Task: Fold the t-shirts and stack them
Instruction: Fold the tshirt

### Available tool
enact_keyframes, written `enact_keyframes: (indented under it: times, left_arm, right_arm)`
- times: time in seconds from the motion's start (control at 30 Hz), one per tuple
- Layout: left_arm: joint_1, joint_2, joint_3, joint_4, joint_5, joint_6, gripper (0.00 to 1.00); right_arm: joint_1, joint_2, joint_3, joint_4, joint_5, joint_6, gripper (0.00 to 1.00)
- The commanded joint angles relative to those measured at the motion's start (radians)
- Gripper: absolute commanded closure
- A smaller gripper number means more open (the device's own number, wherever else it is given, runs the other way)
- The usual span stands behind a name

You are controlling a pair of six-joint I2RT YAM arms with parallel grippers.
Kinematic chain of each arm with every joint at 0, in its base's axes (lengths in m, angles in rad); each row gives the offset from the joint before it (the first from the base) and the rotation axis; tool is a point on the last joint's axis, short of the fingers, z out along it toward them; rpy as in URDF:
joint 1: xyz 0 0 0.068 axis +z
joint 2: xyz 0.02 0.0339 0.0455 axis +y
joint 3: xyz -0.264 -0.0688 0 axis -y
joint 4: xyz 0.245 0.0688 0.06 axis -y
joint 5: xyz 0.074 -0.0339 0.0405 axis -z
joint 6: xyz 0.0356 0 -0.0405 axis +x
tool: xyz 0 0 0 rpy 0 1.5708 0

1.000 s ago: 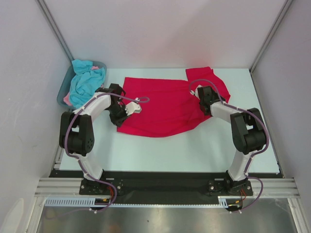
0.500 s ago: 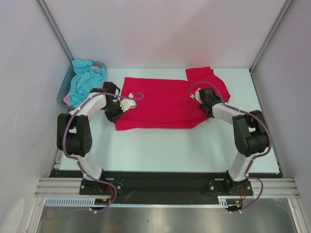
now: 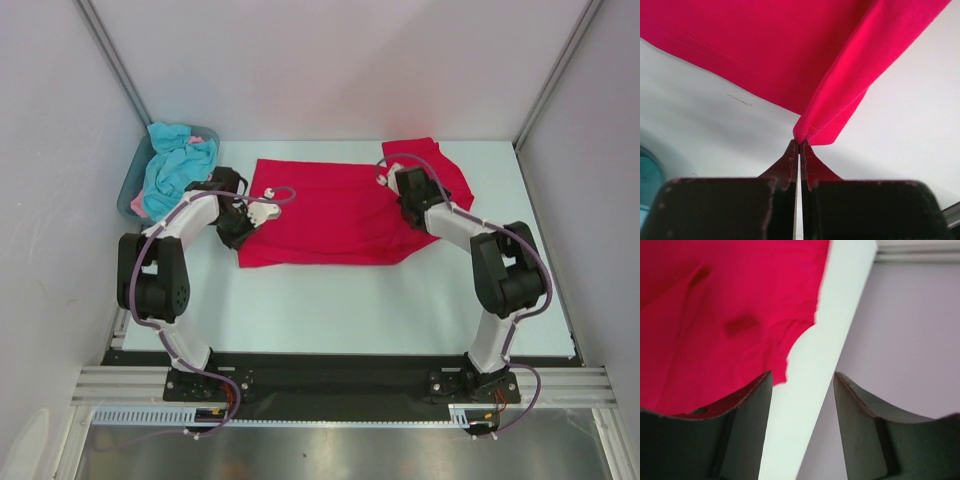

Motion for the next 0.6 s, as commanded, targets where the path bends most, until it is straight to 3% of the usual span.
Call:
enact_keyframes:
  times: [0.0, 0.13, 0.23, 0.57]
  left_arm:
    - [0.001, -0.042, -0.004, 0.052, -0.005, -0.029, 0.99]
    - [-0.002, -0.062, -0.041, 0.084, -0.029, -0.043, 1.0]
    - [-0.005, -0.073, -0.053, 0.089, -0.046, -0.038, 1.0]
    - [-0.025, -0.081, -0.054, 0.084, -0.068, -0.023, 1.0]
  right_arm:
    - [-0.038, 0.077, 0.174, 0.057, 0.081, 0.159, 0.43]
    - [-0.064, 0.154, 0.401, -0.075, 0.026, 0.384, 0.46]
    - [-0.07, 0.219, 0.511, -0.194, -0.049, 0.463, 0.47]
    - [-0.043, 0.282, 0.538, -0.297, -0.221, 0.581, 0.56]
